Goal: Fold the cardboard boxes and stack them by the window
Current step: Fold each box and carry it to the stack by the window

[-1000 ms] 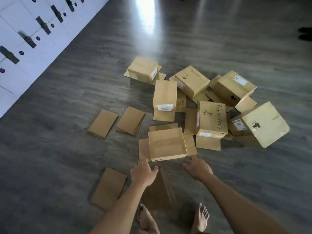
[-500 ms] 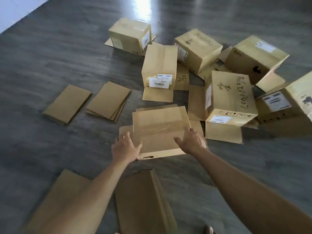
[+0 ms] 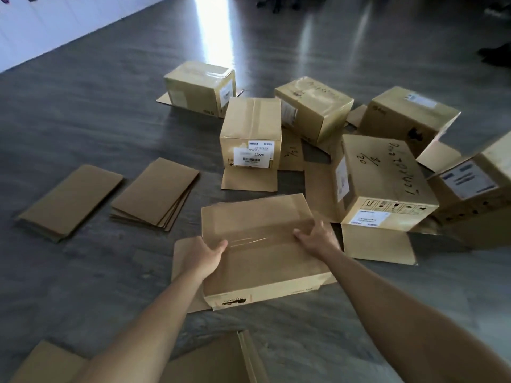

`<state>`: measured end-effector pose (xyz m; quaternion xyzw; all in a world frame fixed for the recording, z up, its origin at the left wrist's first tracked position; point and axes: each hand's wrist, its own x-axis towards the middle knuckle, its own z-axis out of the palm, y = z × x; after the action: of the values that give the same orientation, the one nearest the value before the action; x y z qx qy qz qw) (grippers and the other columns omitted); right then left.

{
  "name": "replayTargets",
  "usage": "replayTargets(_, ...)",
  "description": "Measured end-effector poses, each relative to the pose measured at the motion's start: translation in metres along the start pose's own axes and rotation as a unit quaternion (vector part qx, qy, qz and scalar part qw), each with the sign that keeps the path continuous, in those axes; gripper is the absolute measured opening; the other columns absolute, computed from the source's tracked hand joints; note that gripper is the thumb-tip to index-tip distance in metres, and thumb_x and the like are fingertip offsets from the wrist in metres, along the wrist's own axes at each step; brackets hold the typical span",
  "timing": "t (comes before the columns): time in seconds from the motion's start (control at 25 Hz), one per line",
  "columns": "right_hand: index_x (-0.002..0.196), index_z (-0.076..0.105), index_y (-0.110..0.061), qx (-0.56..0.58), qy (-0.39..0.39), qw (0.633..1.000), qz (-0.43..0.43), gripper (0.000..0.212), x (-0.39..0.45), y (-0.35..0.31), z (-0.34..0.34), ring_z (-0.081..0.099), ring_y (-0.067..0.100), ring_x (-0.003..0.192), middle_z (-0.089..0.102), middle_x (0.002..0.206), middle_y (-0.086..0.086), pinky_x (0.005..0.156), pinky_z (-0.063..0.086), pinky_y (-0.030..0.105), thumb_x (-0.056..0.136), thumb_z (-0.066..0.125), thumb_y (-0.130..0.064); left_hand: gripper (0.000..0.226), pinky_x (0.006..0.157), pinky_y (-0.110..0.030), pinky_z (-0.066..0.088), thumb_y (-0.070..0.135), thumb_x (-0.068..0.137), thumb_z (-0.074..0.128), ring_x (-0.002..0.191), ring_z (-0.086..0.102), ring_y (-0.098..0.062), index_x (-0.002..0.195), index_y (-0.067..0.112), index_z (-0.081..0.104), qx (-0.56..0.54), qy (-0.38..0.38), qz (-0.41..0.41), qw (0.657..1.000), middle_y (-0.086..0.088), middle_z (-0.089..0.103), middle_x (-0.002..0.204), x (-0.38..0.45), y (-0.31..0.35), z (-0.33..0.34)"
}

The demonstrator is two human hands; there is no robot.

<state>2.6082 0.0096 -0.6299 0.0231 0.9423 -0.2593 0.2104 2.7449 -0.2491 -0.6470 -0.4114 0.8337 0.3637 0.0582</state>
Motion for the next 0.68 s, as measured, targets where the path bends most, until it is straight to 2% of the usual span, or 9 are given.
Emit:
replayTargets(0.04,0.143,0.038,-0.013,0.027,-0.009,1.000,0.012,0.076,0.000,0.005,0.000,0.054,0.031,0.122,0.053,0.137,0.011,0.095,0.047,0.041,0.089,0.061,-0.060,0.058,0.073,-0.031,0.049,0.069,0.082,0.063,0.074,0.057,-0.008,0.111,0.019,0.063,-0.038,-0.020,-0.012,0.999,0.008,0.066,0.096,-0.001,-0.007,0.004)
replayTargets(0.12,0.144,0.040,-0.015,0.069,-0.021,0.997,0.019,0.080,-0.001,0.014,0.002,0.055,0.028,0.119,0.055,0.135,0.009,0.087,0.044,0.036,0.086,0.060,-0.067,0.075,0.090,-0.039,0.053,0.082,0.073,0.061,0.093,0.064,-0.017,0.120,0.024,0.062,-0.095,-0.062,-0.028,0.993,0.006,0.069,0.109,-0.001,-0.020,0.008)
replayTargets(0.2,0.144,0.041,-0.018,0.074,-0.014,0.997,0.007,0.082,-0.001,0.019,0.008,0.056,0.026,0.116,0.056,0.133,0.007,0.083,0.042,0.034,0.085,0.056,-0.073,0.092,0.102,-0.043,0.047,0.090,0.064,0.059,0.113,0.062,-0.023,0.130,0.025,0.058,-0.118,-0.088,-0.036,0.988,0.003,0.066,0.124,0.001,-0.027,0.007)
replayTargets(0.28,0.142,0.043,-0.019,0.060,0.002,0.998,-0.001,0.079,0.001,0.019,0.011,0.057,0.026,0.116,0.058,0.132,0.006,0.087,0.045,0.036,0.085,0.053,-0.074,0.096,0.109,-0.044,0.042,0.091,0.063,0.059,0.123,0.056,-0.025,0.135,0.027,0.057,-0.124,-0.107,-0.031,0.986,0.002,0.062,0.133,0.005,-0.026,0.004)
replayTargets(0.36,0.141,0.043,-0.021,0.057,-0.001,0.998,-0.006,0.078,0.000,0.017,0.011,0.057,0.027,0.116,0.058,0.131,0.005,0.092,0.047,0.039,0.085,0.052,-0.075,0.096,0.106,-0.041,0.043,0.090,0.062,0.058,0.121,0.056,-0.024,0.135,0.027,0.058,-0.127,-0.109,-0.027,0.986,0.003,0.062,0.132,0.000,-0.024,0.001)
replayTargets(0.48,0.139,0.043,-0.022,0.118,-0.003,0.993,-0.019,0.078,-0.007,0.015,0.010,0.056,0.021,0.105,0.057,0.120,-0.001,0.086,0.048,0.037,0.084,0.053,-0.076,0.094,0.082,-0.033,0.047,0.092,0.055,0.056,0.093,0.060,-0.015,0.120,0.026,0.063,-0.137,-0.066,-0.016,0.988,0.011,0.066,0.107,-0.015,-0.019,-0.013)
replayTargets(0.56,0.129,0.049,-0.023,0.144,0.010,0.989,-0.042,0.073,-0.014,0.008,0.001,0.053,0.018,0.096,0.057,0.113,-0.004,0.079,0.045,0.035,0.081,0.052,-0.078,0.093,0.091,-0.036,0.048,0.096,0.057,0.055,0.102,0.062,-0.020,0.120,0.028,0.065,-0.131,-0.034,0.014,0.991,0.008,0.068,0.111,-0.023,-0.009,-0.034)
replayTargets(0.6,0.126,0.049,-0.024,0.153,0.018,0.986,-0.058,0.072,-0.016,0.001,-0.006,0.055,0.020,0.097,0.059,0.116,-0.003,0.081,0.046,0.036,0.081,0.052,-0.079,0.094,0.096,-0.038,0.047,0.094,0.059,0.055,0.109,0.061,-0.024,0.123,0.026,0.064,-0.128,-0.013,0.024,0.991,0.004,0.067,0.117,-0.024,-0.002,-0.047)
replayTargets(0.68,0.132,0.047,-0.021,0.168,0.039,0.980,-0.094,0.077,-0.022,-0.016,-0.022,0.058,0.028,0.109,0.059,0.122,0.001,0.088,0.047,0.039,0.081,0.052,-0.079,0.092,0.093,-0.039,0.045,0.090,0.066,0.055,0.116,0.057,-0.030,0.127,0.021,0.059,-0.126,0.038,0.040,0.990,-0.001,0.062,0.121,-0.026,0.012,-0.075)
